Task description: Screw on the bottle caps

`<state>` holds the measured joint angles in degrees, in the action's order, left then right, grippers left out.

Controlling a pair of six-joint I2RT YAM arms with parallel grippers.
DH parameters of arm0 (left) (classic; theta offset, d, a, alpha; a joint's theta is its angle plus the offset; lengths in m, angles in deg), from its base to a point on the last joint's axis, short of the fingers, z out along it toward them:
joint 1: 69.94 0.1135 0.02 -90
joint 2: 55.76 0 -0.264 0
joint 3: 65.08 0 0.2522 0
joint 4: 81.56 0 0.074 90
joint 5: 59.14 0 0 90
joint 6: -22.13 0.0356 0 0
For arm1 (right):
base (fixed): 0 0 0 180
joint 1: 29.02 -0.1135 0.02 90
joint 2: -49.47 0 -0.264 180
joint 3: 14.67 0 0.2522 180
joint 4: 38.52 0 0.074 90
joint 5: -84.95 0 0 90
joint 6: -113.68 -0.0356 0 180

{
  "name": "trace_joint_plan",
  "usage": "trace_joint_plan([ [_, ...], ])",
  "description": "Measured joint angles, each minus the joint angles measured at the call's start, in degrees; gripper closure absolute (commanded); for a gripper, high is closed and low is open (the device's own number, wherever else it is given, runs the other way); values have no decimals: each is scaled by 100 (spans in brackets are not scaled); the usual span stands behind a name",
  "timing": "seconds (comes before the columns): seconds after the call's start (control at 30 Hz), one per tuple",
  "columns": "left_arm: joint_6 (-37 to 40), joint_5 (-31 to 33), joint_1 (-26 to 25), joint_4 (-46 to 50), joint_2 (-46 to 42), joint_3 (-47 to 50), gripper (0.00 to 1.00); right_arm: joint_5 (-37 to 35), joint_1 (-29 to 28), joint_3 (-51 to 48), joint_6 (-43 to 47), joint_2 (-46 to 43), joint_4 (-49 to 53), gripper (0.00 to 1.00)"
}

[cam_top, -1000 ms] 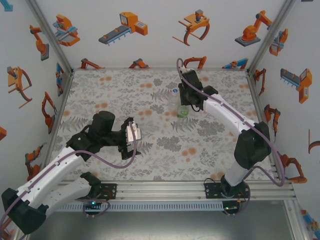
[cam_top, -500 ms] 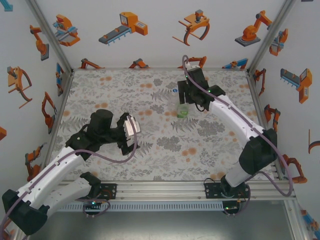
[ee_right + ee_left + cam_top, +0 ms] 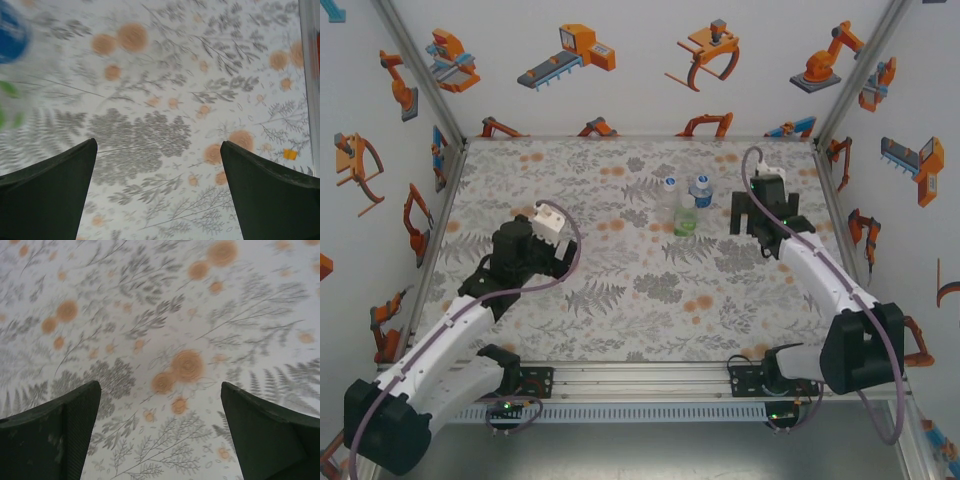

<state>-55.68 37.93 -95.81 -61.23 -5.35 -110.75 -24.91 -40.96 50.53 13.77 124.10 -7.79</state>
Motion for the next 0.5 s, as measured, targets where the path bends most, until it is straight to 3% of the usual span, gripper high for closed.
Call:
trace_joint_plan([
  [0.2, -107, 815, 612, -1561, 50, 1394, 3, -74, 734, -1567, 387, 31, -1663, 1],
  [0.33, -267, 678, 1255, -2610, 750, 1849, 3, -20, 966, -2063, 535, 343, -2898, 1],
  [0.5, -323, 48, 1753, -3936, 1805, 1860, 3, 330, 1029, -2479, 592, 710, -4297, 1],
])
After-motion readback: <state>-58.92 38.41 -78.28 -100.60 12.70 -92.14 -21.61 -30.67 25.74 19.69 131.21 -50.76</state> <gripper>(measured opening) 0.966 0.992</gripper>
